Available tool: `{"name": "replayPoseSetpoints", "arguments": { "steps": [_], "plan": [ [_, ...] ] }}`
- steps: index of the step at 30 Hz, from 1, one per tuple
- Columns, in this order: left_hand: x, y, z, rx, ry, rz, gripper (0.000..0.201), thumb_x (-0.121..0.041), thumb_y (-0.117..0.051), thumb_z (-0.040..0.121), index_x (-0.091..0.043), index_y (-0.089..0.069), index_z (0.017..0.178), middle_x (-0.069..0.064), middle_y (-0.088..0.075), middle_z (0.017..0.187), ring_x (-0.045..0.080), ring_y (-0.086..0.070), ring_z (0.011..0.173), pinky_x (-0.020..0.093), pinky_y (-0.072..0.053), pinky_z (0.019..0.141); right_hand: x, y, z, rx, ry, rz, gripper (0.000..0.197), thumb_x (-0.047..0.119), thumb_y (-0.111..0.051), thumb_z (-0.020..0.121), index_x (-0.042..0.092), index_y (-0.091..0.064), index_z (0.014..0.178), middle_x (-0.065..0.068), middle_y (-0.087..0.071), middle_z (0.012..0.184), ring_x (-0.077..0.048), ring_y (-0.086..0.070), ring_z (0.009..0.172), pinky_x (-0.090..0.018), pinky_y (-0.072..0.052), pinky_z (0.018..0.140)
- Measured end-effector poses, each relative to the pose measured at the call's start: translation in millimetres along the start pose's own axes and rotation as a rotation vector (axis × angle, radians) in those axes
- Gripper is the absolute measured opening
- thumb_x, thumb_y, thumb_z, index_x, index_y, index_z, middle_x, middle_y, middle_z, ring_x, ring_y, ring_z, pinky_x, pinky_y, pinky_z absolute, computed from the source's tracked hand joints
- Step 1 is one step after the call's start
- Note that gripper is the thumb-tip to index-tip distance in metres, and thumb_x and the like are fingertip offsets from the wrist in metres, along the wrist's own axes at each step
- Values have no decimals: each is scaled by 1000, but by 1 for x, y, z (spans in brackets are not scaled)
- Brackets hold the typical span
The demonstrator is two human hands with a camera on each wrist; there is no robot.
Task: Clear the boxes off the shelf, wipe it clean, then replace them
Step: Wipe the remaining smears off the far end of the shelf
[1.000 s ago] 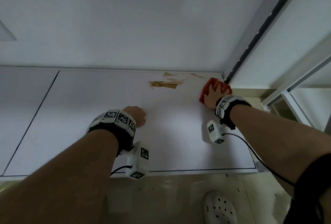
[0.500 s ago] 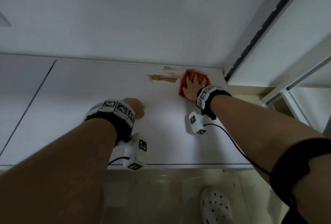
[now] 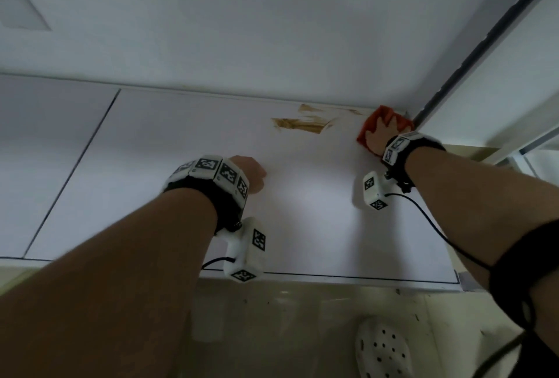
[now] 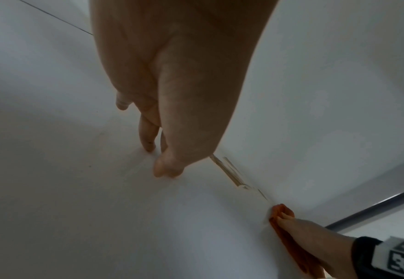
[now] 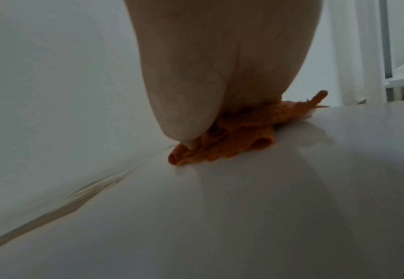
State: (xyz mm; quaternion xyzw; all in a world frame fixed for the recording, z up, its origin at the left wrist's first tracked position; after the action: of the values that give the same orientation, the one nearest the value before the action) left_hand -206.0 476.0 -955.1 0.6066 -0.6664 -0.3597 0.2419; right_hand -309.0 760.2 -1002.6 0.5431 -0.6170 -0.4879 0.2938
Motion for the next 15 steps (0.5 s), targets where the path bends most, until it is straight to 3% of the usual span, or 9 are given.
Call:
{"name": "replayPoseSetpoints", "arguments": {
  "steps": [3,7,10,15],
  "plan": [
    [3,-2,3,-12,-2,-18,47,-18,-39,99,-22,-36,146,0,-28,155,21,-26,143,28,-20,115,4,-4,10,-45,2,-24,69,37,-24,94,2,-3,149,-24,-11,153,-44,-15,139,-54,-15,114],
    [7,-4,8,-10,-19,-33,47,-18,-40,99,-23,-37,146,0,-28,154,21,-26,143,28,-21,115,9,1,6,-18,14,9,57,22,-26,97,12,-8,150,-17,-6,156,-39,-10,142,-49,-8,118],
    [8,-2,10,-8,-22,-26,47,-18,-40,99,-23,-37,145,0,-29,154,21,-27,143,29,-22,115,20,3,12,5,19,38,58,23,-25,98,18,-1,151,-12,-1,158,-40,-6,143,-46,-3,119],
    [8,-2,8,2,-31,-19,48,-18,-41,99,-22,-35,146,1,-27,155,21,-25,143,29,-20,115,51,8,16,-93,191,-62,54,26,-19,95,14,-16,147,-14,-17,152,-35,-21,137,-42,-11,117]
  ]
}}
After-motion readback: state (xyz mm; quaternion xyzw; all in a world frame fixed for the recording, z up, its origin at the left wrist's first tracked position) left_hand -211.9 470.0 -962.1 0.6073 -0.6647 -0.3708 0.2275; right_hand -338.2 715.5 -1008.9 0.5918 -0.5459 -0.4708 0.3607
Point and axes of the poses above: each hand's wrist, its own z-axis towards the middle knuckle, its own y-axis out of the back of the hand, x = y × z, the point moved 3 cm from there along z, towards the middle knuckle
